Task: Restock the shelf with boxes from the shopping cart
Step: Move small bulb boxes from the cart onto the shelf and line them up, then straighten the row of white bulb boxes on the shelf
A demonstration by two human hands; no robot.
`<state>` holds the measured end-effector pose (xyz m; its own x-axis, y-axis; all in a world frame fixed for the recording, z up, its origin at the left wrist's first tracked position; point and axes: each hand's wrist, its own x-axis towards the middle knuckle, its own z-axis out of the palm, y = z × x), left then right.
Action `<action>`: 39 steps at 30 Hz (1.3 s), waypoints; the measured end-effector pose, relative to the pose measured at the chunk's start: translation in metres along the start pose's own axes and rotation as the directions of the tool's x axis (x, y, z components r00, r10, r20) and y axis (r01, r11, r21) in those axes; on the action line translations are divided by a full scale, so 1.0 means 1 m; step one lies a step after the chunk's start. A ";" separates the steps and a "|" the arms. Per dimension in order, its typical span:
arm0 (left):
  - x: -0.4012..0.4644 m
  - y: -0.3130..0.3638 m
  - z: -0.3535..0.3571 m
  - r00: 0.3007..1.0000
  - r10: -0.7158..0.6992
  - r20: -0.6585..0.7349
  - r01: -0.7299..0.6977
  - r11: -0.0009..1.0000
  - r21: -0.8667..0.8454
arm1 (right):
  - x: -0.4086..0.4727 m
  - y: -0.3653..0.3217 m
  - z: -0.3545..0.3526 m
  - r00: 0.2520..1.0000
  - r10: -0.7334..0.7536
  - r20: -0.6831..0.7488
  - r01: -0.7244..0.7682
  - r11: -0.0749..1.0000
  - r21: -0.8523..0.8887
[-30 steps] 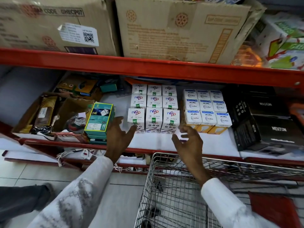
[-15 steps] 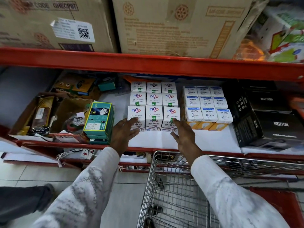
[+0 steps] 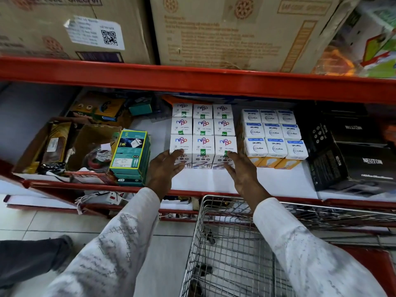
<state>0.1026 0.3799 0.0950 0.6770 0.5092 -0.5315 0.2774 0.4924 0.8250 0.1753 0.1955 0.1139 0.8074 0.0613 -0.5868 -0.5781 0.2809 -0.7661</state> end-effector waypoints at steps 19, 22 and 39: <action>-0.009 0.004 0.009 0.999 0.003 -0.032 -0.003 1.000 -0.016 | 0.003 -0.002 0.000 1.000 0.028 0.006 -0.028 0.999 0.026; -0.014 0.003 0.011 0.999 -0.001 -0.036 0.000 0.999 -0.032 | 0.001 -0.003 -0.001 0.999 0.029 0.014 -0.029 1.000 0.005; -0.090 -0.069 0.123 0.994 -0.028 0.102 0.020 0.997 0.078 | -0.004 -0.047 -0.128 0.895 -0.077 -0.438 0.089 0.996 0.008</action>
<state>0.1063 0.2125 0.1096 0.7351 0.4201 -0.5321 0.3434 0.4460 0.8265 0.1841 0.0593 0.1181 0.7156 -0.3865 -0.5818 -0.5030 0.2928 -0.8132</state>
